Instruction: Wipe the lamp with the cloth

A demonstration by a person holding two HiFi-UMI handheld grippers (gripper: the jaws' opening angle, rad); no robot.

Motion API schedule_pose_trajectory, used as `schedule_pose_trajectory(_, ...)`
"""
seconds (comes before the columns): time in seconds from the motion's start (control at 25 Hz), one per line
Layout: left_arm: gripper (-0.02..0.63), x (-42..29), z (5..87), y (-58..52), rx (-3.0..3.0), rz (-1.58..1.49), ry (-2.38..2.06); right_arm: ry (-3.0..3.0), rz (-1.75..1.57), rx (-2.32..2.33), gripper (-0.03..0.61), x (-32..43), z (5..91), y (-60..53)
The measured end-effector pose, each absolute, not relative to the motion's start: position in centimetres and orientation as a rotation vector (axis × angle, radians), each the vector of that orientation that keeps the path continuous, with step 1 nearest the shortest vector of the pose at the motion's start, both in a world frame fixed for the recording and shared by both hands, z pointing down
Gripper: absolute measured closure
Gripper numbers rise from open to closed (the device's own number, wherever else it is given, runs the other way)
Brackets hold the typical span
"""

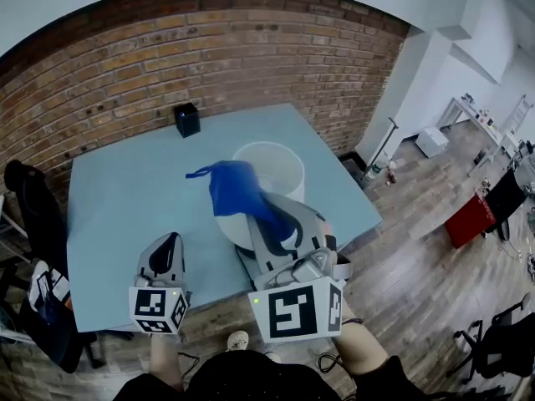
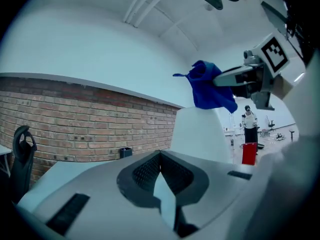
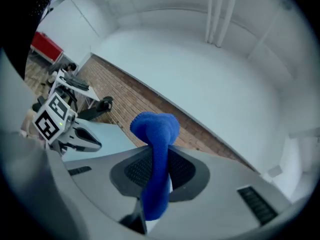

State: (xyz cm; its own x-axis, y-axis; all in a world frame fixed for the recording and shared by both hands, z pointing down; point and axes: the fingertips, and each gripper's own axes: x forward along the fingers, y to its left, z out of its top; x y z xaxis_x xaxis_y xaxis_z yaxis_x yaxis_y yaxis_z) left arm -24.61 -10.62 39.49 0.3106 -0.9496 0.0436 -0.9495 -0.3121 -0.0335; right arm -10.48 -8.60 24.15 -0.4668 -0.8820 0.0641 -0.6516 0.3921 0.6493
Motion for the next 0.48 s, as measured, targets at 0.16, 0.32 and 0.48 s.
schedule_pose_trajectory(0.16, 0.604, -22.8, 39.2, -10.6, -2.559, -0.106, 1.801, -2.085, -0.877, 1.334, 0.514, -8.5, 26.5, -10.0)
schedule_pose_trajectory(0.32, 0.604, -21.8, 39.9, -10.4, -2.572, -0.144, 1.791, -2.053, -0.876, 1.277, 0.514, -8.6, 31.6, -9.4)
schedule_pose_trajectory(0.48, 0.604, -21.4, 40.6, -9.8, -2.576, -0.178, 1.798, -2.051, -0.878, 1.245, 0.514, -9.0, 34.9, -9.0)
